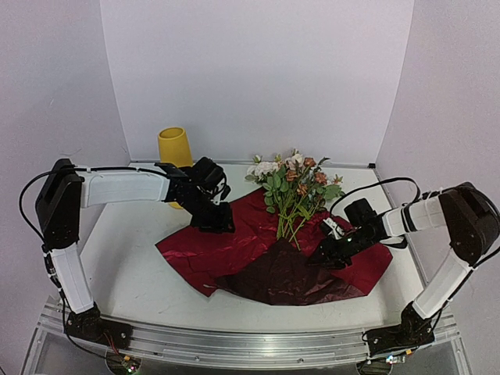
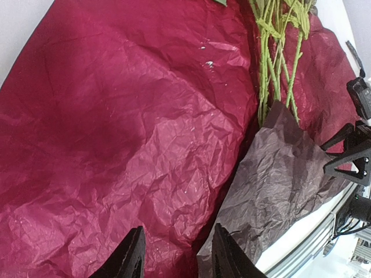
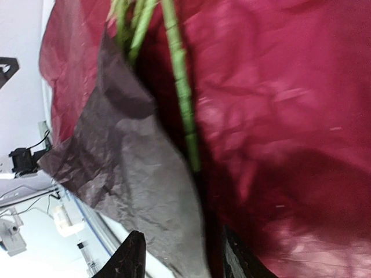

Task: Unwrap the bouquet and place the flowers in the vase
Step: Unfold the wrapping paper at the center of the board.

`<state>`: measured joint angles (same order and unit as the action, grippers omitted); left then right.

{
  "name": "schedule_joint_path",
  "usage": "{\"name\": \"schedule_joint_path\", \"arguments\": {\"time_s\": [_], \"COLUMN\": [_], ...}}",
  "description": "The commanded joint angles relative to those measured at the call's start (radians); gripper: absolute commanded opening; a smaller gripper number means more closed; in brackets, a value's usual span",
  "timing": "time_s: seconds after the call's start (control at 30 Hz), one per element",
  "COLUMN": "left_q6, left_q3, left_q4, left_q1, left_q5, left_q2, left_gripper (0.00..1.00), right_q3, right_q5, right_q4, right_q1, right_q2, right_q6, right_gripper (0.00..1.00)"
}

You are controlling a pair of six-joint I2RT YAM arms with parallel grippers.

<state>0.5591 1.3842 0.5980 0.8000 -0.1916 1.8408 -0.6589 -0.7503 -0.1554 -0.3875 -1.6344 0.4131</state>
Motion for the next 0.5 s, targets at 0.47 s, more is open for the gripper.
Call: {"name": "schedule_joint_path", "arguments": {"time_s": [0.47], "left_q6": [0.087], "left_q3": [-0.067], "left_q4": [-0.026], "left_q1": [0.077], "left_q5": [0.070], "left_q2": [-0.142], "left_gripper": [0.41], "right_q3": [0.121], "right_q5": [-0.243], "right_q4": [0.084], "right_q1": [-0.058], "right_q2": [0.329], "right_q6": [-0.017], "right_gripper": [0.36]}}
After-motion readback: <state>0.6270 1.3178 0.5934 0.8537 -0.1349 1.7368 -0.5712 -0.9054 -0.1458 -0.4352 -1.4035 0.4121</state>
